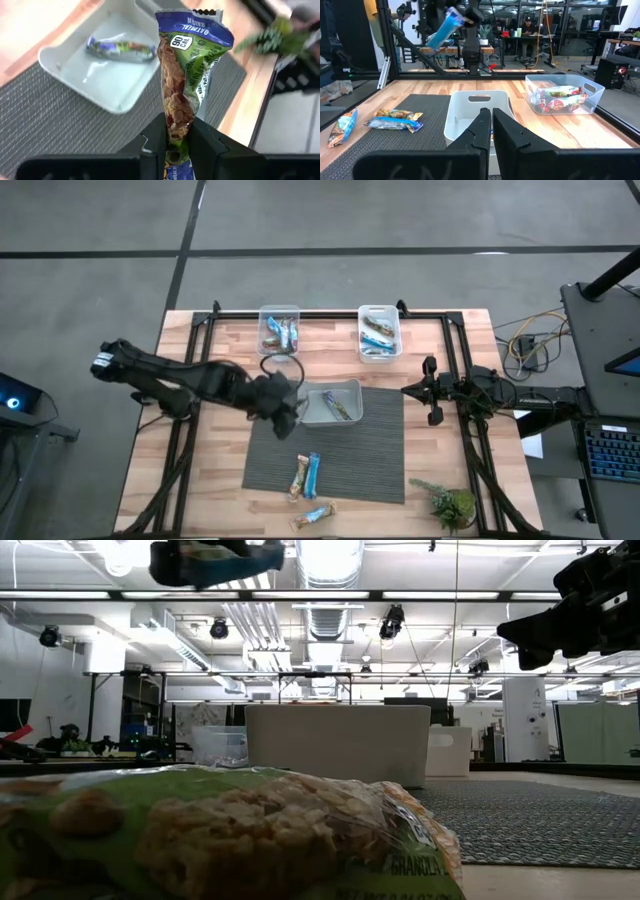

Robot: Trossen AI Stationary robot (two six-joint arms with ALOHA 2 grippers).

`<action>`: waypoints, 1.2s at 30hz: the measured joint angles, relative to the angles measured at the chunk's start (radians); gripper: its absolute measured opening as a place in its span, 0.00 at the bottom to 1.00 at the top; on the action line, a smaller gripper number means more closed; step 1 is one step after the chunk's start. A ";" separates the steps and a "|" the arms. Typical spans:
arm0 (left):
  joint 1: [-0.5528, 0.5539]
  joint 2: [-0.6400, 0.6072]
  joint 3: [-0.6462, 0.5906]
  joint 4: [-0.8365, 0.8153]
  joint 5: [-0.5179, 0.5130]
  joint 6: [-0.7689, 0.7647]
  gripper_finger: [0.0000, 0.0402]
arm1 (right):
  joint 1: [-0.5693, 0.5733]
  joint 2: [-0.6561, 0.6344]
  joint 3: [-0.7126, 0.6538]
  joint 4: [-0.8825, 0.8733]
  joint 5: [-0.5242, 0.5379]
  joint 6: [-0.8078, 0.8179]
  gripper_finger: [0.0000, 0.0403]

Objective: Pick and place Granola Bars by type
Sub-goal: Put the blue granola bar into the gray bin

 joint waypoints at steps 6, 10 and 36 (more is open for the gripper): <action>0.104 0.027 0.000 0.077 0.018 -0.067 0.13 | 0.000 0.000 0.000 0.000 0.000 0.000 0.02; 0.162 0.051 0.000 0.131 0.040 -0.120 0.13 | 0.000 0.000 0.000 0.000 0.000 0.000 0.02; 0.273 0.281 0.004 0.211 0.062 -0.531 0.13 | 0.000 0.000 0.000 0.000 0.000 0.000 0.02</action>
